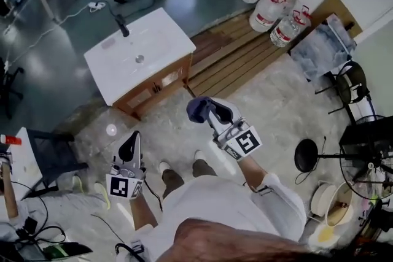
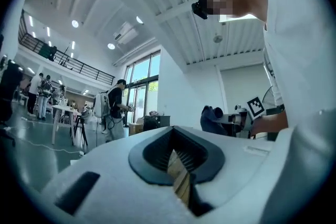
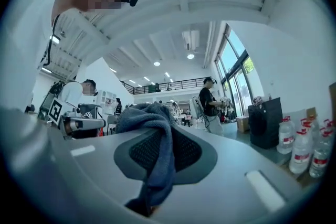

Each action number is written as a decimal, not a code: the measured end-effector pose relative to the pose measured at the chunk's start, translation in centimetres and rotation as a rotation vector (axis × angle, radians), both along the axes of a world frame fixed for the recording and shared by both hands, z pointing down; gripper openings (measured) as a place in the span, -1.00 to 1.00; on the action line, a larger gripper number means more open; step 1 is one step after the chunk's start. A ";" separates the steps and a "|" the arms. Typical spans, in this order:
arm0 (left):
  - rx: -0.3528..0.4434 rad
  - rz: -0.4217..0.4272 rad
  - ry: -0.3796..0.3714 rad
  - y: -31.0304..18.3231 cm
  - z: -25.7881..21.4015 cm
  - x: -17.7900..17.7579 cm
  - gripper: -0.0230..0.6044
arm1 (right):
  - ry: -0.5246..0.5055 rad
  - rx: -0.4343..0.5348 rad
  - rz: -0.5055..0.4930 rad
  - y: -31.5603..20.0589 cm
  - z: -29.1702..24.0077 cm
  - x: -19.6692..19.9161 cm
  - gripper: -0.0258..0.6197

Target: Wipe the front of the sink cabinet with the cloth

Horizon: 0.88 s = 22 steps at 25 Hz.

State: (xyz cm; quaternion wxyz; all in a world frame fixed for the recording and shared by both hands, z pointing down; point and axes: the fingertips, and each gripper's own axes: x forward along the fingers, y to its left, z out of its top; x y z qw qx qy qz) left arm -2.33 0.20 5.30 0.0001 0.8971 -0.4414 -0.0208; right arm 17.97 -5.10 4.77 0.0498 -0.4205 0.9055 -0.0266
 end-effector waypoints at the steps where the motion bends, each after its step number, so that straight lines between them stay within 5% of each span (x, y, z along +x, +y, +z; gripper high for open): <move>1: 0.010 0.007 -0.008 0.5 -1.0 -0.1 -0.91 | 0.005 0.009 -0.004 0.9 -1.2 -0.5 -0.75; 7: 0.063 0.009 -0.016 2.6 -4.0 -1.3 -0.92 | -0.028 0.059 -0.060 3.8 -5.6 -2.6 -0.75; 22: -0.005 -0.046 -0.021 4.7 -4.5 -3.4 -0.91 | 0.011 0.080 -0.098 5.2 -5.9 -4.4 -0.77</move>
